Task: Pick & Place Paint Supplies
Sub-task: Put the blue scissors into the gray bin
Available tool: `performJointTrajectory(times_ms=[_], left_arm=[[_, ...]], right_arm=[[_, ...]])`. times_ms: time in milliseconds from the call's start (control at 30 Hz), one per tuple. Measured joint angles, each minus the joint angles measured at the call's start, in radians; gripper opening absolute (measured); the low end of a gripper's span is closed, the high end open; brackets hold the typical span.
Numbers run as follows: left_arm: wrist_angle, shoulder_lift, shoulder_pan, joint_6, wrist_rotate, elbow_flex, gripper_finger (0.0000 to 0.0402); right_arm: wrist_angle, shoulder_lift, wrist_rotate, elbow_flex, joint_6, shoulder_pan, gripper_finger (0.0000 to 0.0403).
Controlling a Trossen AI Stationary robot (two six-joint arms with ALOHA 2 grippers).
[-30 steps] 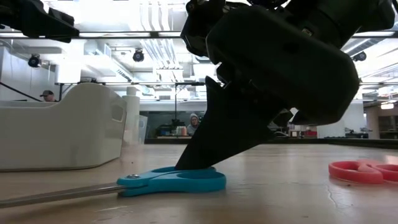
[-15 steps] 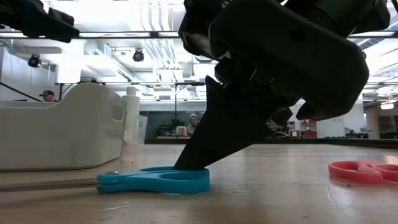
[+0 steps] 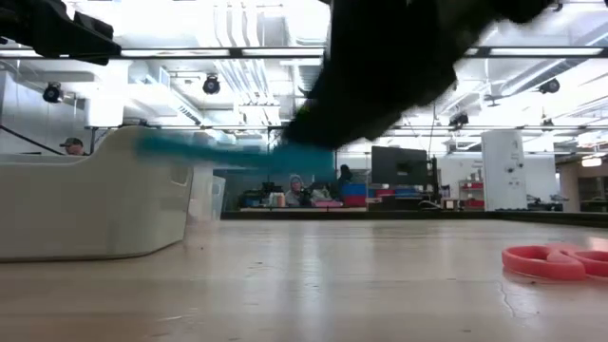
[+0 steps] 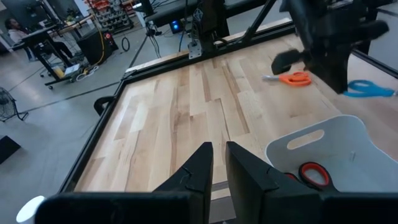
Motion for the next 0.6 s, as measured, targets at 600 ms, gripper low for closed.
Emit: performJointTrajectory(times_ms=[600], left_arm=[[0.000,0.001,0.000,0.000,0.000,0.000,0.0051]], right_arm=[[0.272,-0.097,-0.029,0.050,-0.320,-0.166,0.0015]])
